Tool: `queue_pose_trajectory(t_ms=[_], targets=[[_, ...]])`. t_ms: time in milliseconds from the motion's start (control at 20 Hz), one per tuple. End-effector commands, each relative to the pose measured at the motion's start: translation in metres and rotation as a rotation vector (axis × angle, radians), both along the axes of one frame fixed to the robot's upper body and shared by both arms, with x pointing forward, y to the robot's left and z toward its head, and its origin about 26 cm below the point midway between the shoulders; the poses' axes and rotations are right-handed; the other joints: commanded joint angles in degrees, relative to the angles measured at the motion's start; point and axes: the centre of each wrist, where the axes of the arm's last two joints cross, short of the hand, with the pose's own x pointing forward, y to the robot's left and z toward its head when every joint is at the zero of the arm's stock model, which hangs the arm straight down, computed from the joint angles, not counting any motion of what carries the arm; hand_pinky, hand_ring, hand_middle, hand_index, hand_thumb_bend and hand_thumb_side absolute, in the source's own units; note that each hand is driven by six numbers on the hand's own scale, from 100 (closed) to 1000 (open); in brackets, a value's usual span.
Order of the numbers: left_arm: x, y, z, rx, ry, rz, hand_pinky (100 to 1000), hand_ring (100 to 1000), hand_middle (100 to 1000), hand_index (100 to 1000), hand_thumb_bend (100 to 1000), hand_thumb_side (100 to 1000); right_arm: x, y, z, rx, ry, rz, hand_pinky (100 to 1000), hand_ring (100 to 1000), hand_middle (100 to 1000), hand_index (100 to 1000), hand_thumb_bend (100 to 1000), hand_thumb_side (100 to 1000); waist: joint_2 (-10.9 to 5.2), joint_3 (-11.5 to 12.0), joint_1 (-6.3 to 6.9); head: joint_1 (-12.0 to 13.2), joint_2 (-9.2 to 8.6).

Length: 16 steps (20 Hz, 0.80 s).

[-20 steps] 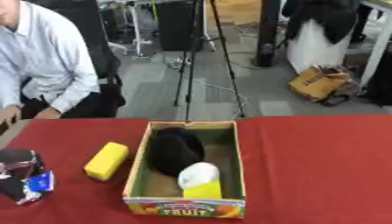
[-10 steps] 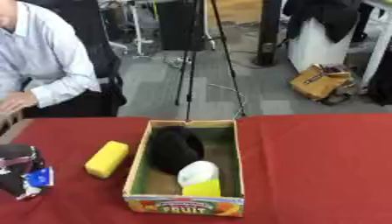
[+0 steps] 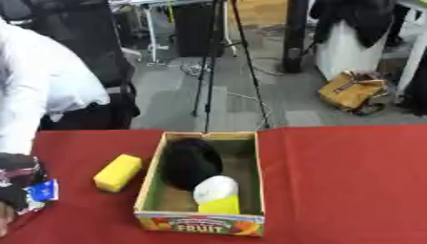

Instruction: Pick up objects on the table and place them in the box.

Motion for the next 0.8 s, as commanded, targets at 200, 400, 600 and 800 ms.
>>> queue_pose_trajectory(t_ms=[200, 400, 600, 800], targets=[[-0.0056, 0.0083, 0.0253, 0.026, -0.054, 0.022, 443, 447, 483, 621, 330, 536, -0.0041, -0.0001, 0.0072, -0.004, -0.038, 0.007, 813, 776, 625, 635, 100, 1000, -1.95, 0.2, 0.12, -0.1, 0.51], [-0.0048, 0.0069, 0.0271, 0.020, -0.059, 0.019, 436, 442, 478, 619, 324, 531, -0.0042, -0.0002, 0.0064, -0.002, -0.034, 0.005, 813, 776, 625, 635, 100, 1000, -2.14, 0.4, 0.20, -0.1, 0.66], [-0.0046, 0.0064, 0.0280, 0.019, -0.060, 0.020, 436, 442, 475, 618, 321, 530, -0.0043, -0.0001, 0.0059, -0.002, -0.033, 0.006, 813, 776, 625, 635, 100, 1000, -2.38, 0.4, 0.25, -0.1, 0.70], [-0.0041, 0.0057, 0.0278, 0.021, -0.057, 0.023, 435, 441, 474, 616, 309, 530, -0.0043, 0.0000, 0.0057, -0.001, -0.032, 0.006, 814, 776, 625, 635, 100, 1000, -2.44, 0.4, 0.34, 0.0, 0.67]])
